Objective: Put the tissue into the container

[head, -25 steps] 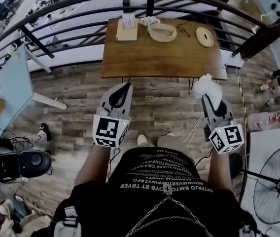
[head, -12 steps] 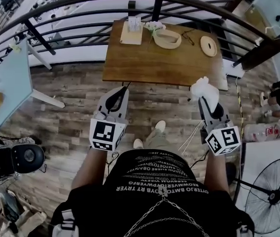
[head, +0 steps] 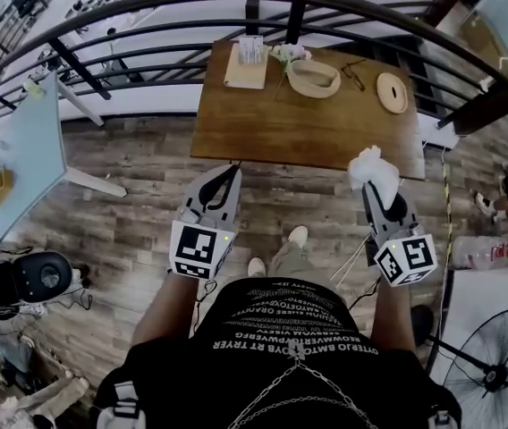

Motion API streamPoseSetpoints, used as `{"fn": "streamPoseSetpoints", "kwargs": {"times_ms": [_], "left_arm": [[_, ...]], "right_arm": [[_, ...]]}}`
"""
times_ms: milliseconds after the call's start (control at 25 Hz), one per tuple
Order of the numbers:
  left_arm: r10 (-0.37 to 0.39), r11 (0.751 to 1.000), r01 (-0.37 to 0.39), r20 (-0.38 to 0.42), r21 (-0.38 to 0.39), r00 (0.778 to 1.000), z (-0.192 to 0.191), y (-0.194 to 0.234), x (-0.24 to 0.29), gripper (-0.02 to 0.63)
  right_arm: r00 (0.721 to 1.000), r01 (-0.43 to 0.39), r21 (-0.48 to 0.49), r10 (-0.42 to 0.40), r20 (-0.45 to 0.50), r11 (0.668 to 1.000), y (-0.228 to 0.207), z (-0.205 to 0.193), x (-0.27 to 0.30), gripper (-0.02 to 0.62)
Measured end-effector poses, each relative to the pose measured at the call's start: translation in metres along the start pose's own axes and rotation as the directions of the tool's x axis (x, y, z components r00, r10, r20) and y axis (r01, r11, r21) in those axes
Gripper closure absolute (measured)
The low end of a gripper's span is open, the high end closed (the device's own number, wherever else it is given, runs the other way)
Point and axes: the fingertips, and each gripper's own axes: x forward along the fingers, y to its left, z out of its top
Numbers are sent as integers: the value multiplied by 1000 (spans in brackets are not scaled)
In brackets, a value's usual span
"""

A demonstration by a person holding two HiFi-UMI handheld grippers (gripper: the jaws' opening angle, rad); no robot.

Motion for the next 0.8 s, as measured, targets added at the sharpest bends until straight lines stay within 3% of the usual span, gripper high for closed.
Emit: {"fn": "streamPoseSetpoints", "kwargs": {"times_ms": [800], "left_arm": [[31,998,-31,-12,55,999,57,-11,146,581]], "right_arm": [[998,-41,28,40,40,999,-139,28,76,479]]}}
